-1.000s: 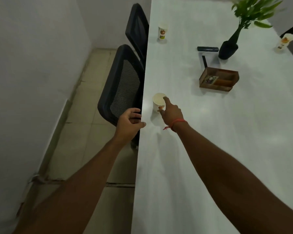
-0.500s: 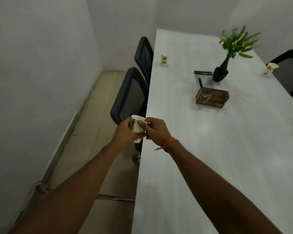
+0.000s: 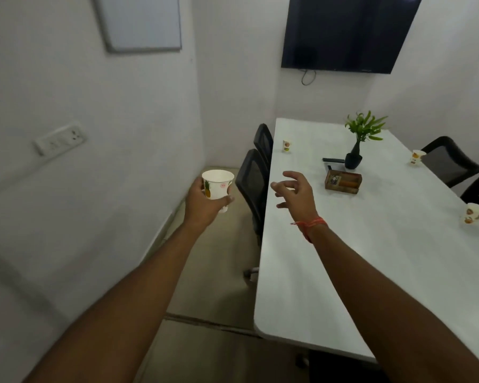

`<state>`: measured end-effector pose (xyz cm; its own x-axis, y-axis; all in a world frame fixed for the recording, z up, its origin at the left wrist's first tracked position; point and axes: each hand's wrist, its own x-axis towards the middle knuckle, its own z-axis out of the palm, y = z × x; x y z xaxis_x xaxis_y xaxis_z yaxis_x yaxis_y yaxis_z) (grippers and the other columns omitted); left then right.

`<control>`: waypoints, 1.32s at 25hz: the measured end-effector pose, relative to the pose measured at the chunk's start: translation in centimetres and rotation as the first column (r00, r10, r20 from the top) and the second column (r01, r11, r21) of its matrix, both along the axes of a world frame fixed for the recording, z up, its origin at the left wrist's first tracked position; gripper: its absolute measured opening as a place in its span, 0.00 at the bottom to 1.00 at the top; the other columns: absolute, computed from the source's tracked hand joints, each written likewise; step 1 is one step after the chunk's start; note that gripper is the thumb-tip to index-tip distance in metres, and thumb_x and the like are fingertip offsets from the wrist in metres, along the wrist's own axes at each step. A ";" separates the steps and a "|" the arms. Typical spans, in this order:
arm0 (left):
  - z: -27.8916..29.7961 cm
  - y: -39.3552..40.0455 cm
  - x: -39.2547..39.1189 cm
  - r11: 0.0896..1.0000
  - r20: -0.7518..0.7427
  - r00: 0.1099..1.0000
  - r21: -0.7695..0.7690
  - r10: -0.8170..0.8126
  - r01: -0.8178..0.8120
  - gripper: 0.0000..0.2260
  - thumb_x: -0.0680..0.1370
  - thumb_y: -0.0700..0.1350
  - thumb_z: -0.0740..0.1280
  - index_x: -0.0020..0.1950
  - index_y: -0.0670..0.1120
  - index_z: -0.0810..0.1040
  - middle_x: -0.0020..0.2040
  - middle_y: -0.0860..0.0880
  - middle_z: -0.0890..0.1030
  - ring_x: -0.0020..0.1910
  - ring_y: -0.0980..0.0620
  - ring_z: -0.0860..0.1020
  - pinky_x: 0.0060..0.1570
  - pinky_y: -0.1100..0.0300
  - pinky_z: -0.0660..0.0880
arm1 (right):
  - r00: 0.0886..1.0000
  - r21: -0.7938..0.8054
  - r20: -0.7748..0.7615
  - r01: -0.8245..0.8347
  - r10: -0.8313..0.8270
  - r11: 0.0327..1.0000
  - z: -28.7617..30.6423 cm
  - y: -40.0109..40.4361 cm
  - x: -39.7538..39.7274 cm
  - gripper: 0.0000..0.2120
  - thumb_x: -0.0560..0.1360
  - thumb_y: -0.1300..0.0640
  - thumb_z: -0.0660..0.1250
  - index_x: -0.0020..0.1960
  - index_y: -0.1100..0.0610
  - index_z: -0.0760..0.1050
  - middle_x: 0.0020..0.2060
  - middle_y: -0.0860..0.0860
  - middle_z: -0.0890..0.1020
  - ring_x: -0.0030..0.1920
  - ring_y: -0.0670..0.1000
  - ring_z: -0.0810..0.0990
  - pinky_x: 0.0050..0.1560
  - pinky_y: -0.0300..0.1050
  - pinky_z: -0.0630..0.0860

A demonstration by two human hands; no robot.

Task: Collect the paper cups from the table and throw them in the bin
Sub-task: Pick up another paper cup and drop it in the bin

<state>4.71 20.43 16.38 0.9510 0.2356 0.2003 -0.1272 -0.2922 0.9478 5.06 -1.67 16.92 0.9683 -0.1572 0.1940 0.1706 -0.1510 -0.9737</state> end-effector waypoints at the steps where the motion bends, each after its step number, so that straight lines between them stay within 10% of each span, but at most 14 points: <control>1: 1.4 1.2 -2.7 0.999 0.022 0.999 0.007 0.031 -0.032 0.33 0.66 0.42 0.80 0.68 0.44 0.71 0.66 0.45 0.77 0.62 0.48 0.75 0.57 0.56 0.76 | 0.999 0.013 0.025 -0.024 0.024 1.000 1.3 1.1 -2.3 0.22 0.75 0.52 0.71 0.67 0.53 0.70 0.50 0.49 0.82 0.53 0.54 0.82 0.45 0.44 0.82; 15: 2.6 10.5 -46.6 0.814 0.086 0.813 0.029 0.576 -0.580 0.33 0.64 0.40 0.80 0.66 0.46 0.72 0.57 0.51 0.76 0.56 0.50 0.76 0.46 0.64 0.75 | 0.782 0.076 0.100 -0.622 0.615 0.779 2.2 15.9 -34.1 0.19 0.71 0.55 0.74 0.59 0.53 0.74 0.47 0.56 0.81 0.47 0.50 0.82 0.41 0.51 0.81; 33: -9.2 15.9 -113.4 0.129 -0.171 0.127 0.004 0.977 -0.992 0.33 0.67 0.39 0.78 0.69 0.47 0.69 0.60 0.53 0.74 0.59 0.52 0.73 0.53 0.61 0.72 | 0.071 0.035 -0.062 -0.997 0.996 0.073 -9.3 36.9 -94.5 0.21 0.66 0.53 0.74 0.57 0.53 0.76 0.45 0.51 0.81 0.48 0.51 0.81 0.51 0.56 0.81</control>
